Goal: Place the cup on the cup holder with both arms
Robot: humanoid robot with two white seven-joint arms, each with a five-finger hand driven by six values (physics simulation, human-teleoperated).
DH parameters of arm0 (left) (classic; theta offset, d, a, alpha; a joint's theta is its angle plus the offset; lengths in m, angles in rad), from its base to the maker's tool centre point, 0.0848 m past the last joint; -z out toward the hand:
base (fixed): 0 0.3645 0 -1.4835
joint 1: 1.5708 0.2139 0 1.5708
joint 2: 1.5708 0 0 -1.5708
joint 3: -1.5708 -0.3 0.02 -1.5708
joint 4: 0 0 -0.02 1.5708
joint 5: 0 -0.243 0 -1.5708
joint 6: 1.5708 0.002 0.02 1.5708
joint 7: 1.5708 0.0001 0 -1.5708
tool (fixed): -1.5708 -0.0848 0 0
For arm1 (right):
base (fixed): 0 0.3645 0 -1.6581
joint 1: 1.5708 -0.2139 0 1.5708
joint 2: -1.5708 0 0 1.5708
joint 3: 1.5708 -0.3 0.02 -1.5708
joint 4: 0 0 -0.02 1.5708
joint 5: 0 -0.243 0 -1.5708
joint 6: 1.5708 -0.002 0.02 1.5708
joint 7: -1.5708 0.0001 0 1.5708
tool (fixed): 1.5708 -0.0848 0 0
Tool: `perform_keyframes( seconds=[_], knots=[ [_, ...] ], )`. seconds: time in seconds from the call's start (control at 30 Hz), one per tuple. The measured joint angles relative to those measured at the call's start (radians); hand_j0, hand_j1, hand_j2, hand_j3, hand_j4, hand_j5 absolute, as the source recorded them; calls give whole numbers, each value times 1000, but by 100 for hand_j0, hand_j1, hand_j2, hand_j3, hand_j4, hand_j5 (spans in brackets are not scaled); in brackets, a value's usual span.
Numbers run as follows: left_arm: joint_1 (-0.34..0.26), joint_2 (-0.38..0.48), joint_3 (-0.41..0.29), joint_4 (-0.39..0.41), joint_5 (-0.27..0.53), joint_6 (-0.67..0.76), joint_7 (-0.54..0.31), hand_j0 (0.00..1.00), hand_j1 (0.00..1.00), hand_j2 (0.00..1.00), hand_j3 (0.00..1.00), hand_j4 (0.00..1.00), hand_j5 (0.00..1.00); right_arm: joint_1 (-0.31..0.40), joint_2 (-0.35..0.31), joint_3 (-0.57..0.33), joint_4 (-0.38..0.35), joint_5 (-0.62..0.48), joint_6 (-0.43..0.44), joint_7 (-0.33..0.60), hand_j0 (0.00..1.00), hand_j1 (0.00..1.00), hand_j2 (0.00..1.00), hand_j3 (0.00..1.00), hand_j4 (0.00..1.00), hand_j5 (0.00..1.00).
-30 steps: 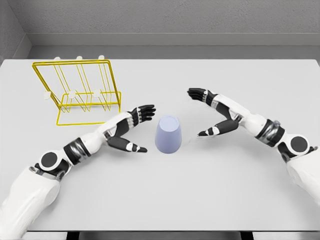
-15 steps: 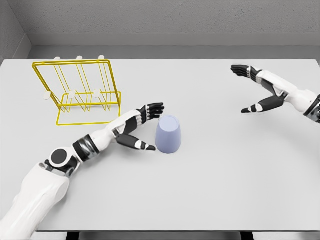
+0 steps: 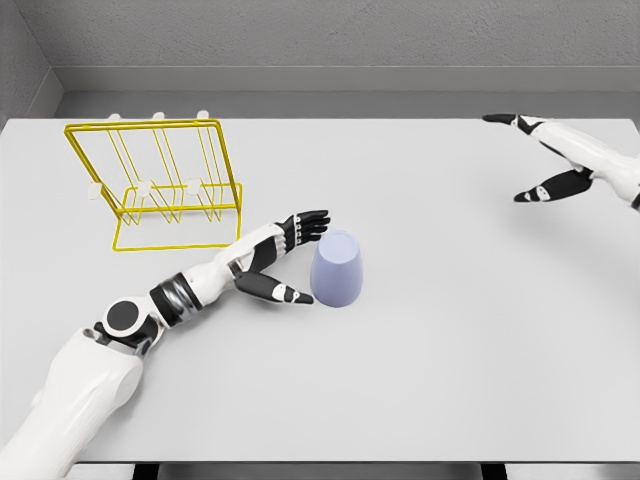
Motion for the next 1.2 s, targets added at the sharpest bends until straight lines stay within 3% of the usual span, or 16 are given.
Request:
perform_keyframes(
  seconds=[1.2],
  knots=[
    [2, -48, -16, -23, -10, -8, 0, 100, 100, 100, 100, 100, 100, 0, -5, -9, 24, 6, 0, 6, 100, 100, 100, 100, 100, 100]
  ],
)
